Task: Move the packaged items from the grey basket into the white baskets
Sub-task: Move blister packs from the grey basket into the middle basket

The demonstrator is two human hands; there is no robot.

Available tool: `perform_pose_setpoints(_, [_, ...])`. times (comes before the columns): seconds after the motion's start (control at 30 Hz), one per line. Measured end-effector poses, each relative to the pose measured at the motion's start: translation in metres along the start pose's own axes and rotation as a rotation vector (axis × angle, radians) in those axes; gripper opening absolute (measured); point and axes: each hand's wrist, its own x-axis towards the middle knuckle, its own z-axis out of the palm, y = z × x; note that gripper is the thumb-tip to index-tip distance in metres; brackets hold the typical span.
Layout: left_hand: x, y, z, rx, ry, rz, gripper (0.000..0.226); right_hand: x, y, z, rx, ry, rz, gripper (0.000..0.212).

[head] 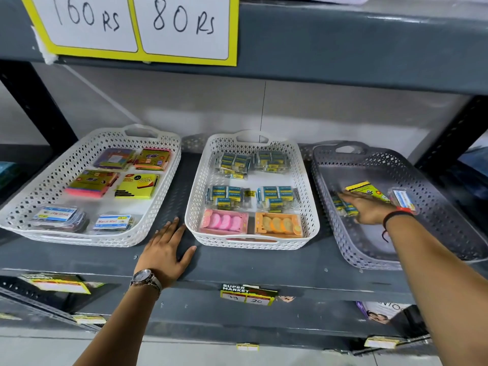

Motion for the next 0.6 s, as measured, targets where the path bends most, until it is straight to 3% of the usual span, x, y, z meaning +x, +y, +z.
perform_pose_setpoints(0.3, [0.002,-0.002,0.002,0.014,-0.007,-0.007,0.094,0.000,-0.003,0.001,-0.051,-0.039,0.065,0.084])
perform_pose_setpoints(0.43, [0.002,-0.003,0.003,0.021,0.000,-0.009,0.094,-0.005,-0.002,0.000,0.062,-0.071,0.098,0.084])
perform_pose_setpoints(0.6, [0.001,-0.002,0.003,0.018,0.009,-0.006,0.093,-0.013,0.005,-0.004,0.109,0.099,0.114,0.063])
